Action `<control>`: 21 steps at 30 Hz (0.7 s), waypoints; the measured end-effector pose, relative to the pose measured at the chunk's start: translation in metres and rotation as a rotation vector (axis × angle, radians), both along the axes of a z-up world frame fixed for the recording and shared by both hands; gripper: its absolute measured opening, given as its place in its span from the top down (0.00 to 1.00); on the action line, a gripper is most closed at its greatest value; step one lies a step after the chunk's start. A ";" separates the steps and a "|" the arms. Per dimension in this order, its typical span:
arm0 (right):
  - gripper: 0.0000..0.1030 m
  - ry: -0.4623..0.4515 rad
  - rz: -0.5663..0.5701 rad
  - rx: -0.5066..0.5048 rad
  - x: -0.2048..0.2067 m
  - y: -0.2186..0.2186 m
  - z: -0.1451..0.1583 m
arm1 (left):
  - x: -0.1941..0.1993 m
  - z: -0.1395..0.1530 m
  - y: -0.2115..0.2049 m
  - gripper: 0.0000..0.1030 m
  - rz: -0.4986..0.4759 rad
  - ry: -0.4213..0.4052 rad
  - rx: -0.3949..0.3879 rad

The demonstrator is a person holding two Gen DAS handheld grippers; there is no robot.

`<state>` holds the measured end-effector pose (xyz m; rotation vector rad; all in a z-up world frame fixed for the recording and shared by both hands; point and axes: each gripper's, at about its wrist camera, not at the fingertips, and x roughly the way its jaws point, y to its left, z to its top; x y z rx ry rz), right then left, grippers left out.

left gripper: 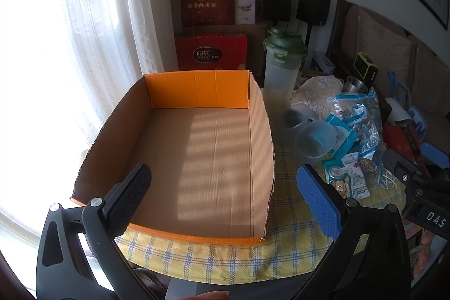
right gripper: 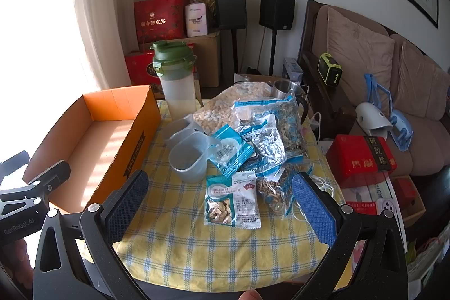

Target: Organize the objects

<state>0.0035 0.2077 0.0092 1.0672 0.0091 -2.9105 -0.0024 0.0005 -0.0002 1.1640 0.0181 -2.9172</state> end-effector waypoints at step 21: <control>0.00 -0.003 0.003 -0.003 0.001 -0.001 0.000 | 0.001 0.000 -0.001 0.00 0.003 0.001 0.001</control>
